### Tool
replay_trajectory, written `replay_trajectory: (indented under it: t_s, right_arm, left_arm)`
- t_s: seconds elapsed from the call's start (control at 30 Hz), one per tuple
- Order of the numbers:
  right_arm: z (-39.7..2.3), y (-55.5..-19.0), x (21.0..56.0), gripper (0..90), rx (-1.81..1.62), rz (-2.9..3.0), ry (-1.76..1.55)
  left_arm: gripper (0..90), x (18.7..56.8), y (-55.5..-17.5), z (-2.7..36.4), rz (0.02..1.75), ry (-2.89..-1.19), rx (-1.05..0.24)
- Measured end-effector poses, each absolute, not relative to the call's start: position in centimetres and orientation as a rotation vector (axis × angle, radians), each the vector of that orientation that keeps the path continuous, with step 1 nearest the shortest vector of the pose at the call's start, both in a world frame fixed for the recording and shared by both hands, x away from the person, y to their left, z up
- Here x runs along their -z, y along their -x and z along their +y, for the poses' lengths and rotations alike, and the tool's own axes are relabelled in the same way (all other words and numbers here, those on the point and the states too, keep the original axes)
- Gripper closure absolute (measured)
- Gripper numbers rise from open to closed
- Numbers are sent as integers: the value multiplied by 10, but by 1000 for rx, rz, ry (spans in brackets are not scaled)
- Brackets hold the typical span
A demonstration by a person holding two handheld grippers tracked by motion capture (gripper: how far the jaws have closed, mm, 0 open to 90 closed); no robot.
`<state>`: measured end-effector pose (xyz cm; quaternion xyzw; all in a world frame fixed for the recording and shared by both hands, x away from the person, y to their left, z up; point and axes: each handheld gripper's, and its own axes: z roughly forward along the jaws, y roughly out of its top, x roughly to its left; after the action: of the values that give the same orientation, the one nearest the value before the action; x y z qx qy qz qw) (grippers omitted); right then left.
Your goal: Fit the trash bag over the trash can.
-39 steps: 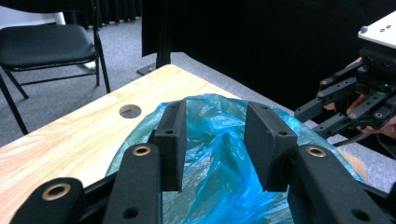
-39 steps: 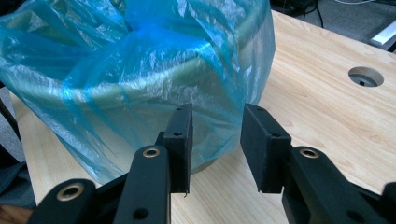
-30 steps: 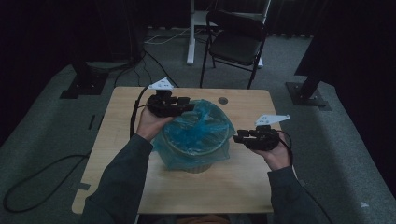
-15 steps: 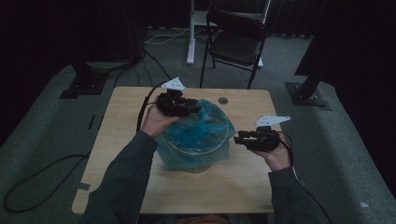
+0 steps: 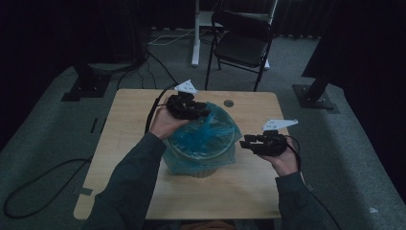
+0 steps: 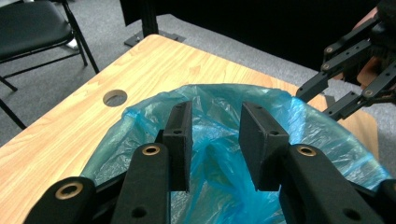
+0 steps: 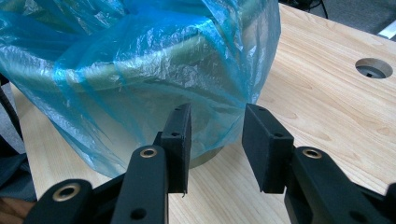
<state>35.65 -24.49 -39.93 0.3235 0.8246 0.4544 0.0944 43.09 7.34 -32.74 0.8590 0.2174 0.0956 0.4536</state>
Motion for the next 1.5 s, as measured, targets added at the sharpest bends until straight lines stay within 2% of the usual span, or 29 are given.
replay_trajectory:
  t_s: [0.67,0.73,1.07,1.3,1.47,1.5]
  right_arm:
    - [-243,-356,400,610,-1350,2457,-947]
    - [-244,-356,398,576,-1351,2431,-960]
    - [-243,-362,393,522,-1360,2414,-965]
    - [-230,-370,396,431,-1273,2448,-875]
    - [-226,-375,397,428,-1255,2473,-845]
    - [-224,-376,398,461,-1249,2485,-822]
  left_arm:
    - [647,335,-432,59,511,-2227,-277]
    - [647,335,-432,58,512,-2231,-277]
    - [641,338,-434,55,506,-2251,-278]
    - [636,339,-434,54,507,-2257,-280]
    - [636,339,-435,54,510,-2256,-280]
    - [635,339,-435,54,510,-2257,-280]
